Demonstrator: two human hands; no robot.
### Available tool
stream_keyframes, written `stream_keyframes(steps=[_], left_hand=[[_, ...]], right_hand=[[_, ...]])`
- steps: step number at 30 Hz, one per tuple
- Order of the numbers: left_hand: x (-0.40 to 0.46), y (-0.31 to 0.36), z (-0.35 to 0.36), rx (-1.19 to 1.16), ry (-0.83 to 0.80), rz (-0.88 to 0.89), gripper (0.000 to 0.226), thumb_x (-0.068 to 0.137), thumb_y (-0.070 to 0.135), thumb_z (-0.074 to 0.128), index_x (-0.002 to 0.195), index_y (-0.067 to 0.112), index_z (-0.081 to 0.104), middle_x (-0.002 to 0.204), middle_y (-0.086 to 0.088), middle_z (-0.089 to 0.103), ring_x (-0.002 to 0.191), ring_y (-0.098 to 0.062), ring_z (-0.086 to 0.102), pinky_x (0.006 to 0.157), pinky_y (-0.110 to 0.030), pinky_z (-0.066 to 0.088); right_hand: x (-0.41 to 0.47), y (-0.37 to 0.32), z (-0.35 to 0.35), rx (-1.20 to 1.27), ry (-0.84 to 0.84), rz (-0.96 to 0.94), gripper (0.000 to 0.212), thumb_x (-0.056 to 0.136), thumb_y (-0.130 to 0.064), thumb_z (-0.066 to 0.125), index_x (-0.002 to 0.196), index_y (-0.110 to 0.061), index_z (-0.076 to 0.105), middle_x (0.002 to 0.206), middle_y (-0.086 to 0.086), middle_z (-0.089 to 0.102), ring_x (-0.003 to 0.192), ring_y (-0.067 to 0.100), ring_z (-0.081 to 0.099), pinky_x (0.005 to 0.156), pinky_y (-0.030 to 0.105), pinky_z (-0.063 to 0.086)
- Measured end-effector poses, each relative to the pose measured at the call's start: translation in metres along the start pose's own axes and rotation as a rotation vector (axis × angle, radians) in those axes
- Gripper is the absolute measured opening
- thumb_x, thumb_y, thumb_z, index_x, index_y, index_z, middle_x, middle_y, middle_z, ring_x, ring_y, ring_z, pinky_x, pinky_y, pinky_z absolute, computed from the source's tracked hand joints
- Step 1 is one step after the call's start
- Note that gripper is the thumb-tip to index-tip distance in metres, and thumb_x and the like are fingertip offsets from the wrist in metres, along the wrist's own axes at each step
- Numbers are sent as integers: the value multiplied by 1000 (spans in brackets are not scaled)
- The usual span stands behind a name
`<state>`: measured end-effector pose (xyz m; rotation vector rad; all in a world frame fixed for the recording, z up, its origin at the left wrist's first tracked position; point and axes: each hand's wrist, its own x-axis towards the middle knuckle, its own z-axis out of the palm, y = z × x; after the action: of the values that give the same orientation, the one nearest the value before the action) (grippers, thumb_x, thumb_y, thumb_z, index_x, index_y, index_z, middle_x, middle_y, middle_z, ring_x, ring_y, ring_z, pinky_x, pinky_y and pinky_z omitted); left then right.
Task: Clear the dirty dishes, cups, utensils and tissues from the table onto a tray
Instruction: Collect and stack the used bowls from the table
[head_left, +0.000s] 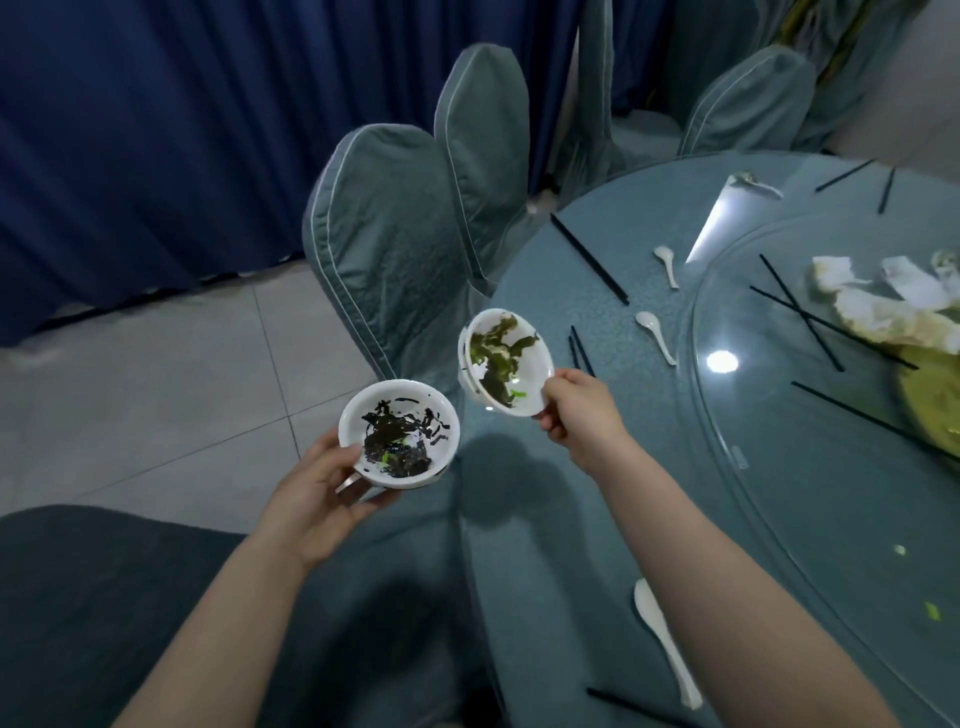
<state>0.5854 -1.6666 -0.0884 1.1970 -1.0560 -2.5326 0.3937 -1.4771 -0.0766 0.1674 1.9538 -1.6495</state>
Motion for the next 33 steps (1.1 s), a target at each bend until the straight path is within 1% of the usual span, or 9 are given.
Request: stream_keyframes(steps=[7,10,13,15,19,22,28,30,33], left_hand=[[-49,26,-41,-13,-16,93,26,91,14,57,116,20,63,111,-13,66,105,-32,62,66,-44,59],[-75,40,-68,-7,-48,159,24,90,16,57,111,24,66,97,-7,72,100,-30,64,63,-41,59],[-104,56,-106,19,-79,224,27,91,18,57,116,25,64,92,-3,74,95,-29,66,65,-41,58],[-126,69,-139,34,-101,266,26,94,19,55,117,26,64,95,-4,74,90,-27,69,67,-42,58],[-178,95,-224,-7,-115,277,23,96,34,50,105,24,68,90,-9,73,73,-23,72,60,-38,57],[-217,115,-290,-18,-98,313,39,81,51,57,105,23,69,91,-10,74,77,-25,72,63,-40,57],[-284,153,-392,-6,-37,378,37,69,39,71,105,27,69,96,-7,73,82,-24,72,67,-42,57],[-295,168,-418,-20,-4,398,38,73,36,70,110,27,67,99,-8,72,86,-25,71,68,-43,57],[-297,183,-443,-61,66,415,24,87,28,61,110,25,66,97,-10,69,87,-27,68,65,-43,57]], right_hand=[[-77,-17,90,-115,-203,-127,20,79,-1,45,77,-9,63,43,-4,48,36,9,37,37,18,28],[-117,-9,133,-204,-224,-195,19,82,-5,46,79,-12,64,45,-5,53,38,9,43,38,19,33],[-159,-3,171,-253,-183,-266,12,84,-12,53,93,-17,59,82,-1,64,65,16,58,53,31,50],[-191,-3,198,-255,-228,-258,21,87,-16,56,108,-17,56,101,0,62,80,20,62,63,35,57],[-264,7,264,-169,-354,-207,20,88,-4,49,91,-14,66,83,11,62,70,21,52,52,25,48],[-307,22,322,-150,-425,-153,18,87,-2,53,90,-11,68,77,7,65,64,14,58,49,21,46],[-366,42,426,-89,-559,-50,12,87,-1,56,86,-10,64,75,7,63,68,16,54,57,23,47],[-376,42,456,-98,-595,-32,11,87,-1,57,86,-10,64,76,6,64,69,16,55,60,24,48],[-381,42,491,-123,-621,-8,7,86,-6,61,88,-12,64,79,4,65,72,16,60,57,25,51]])
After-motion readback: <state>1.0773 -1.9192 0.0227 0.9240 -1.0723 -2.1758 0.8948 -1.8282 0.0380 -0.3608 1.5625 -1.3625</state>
